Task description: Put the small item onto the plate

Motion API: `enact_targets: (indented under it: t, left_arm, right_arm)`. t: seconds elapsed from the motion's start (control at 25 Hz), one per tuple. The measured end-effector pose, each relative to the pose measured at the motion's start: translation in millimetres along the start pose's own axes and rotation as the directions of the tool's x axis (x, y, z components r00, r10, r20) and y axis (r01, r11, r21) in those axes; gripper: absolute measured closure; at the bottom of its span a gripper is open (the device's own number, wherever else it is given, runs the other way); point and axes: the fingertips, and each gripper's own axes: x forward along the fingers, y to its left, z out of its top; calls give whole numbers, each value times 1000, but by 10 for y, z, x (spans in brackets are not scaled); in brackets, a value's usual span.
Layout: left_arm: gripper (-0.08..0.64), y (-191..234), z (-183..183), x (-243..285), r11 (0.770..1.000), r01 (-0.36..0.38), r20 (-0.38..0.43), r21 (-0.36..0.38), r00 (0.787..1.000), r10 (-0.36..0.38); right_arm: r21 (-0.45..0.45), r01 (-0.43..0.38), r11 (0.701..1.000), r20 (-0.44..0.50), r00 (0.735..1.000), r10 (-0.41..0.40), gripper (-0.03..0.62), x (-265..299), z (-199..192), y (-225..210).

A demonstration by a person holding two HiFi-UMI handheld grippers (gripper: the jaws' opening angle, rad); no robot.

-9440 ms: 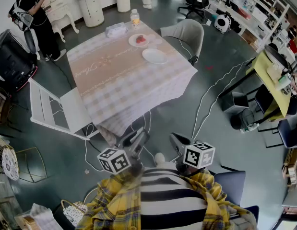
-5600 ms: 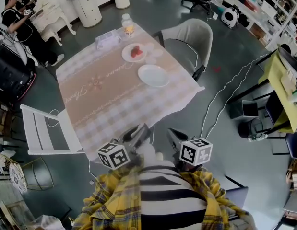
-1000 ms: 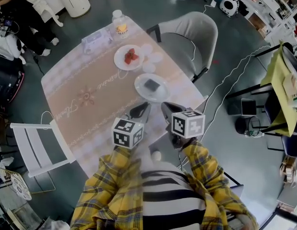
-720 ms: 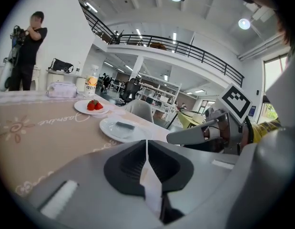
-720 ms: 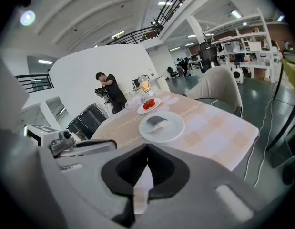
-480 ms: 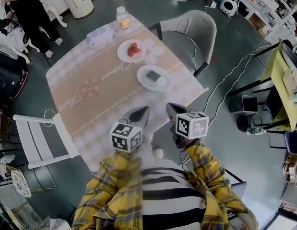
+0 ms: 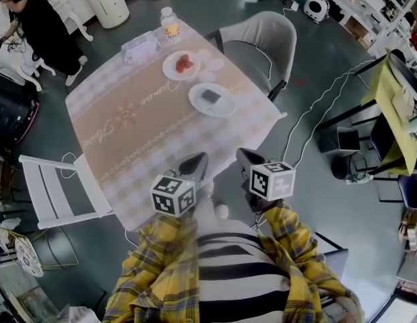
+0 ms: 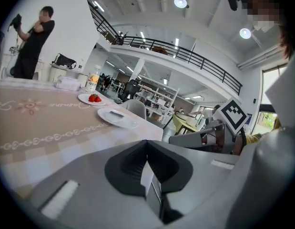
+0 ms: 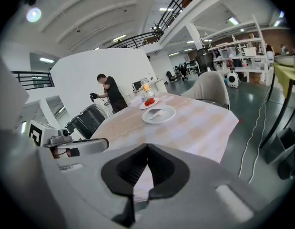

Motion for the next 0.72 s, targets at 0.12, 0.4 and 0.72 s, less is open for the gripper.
enact_targets:
  t: [0.12, 0.4, 0.72]
  left_arm:
    - [560, -32, -76, -55, 1000, -8, -3, -14, 1000, 8]
    - [560, -184, -200, -144, 999, -1, -4, -35, 1000, 1]
    - [560, -321, -289, -244, 998, 26, -6, -50, 1000, -26]
  right_arm:
    - [-21, 2, 1000, -7, 1000, -2, 592, -62, -105, 31]
    - [-49, -6, 999, -4, 1000, 5, 592, -196, -347, 169]
    - [-46, -26, 999, -4, 1000, 25, 592, -311, -513, 333]
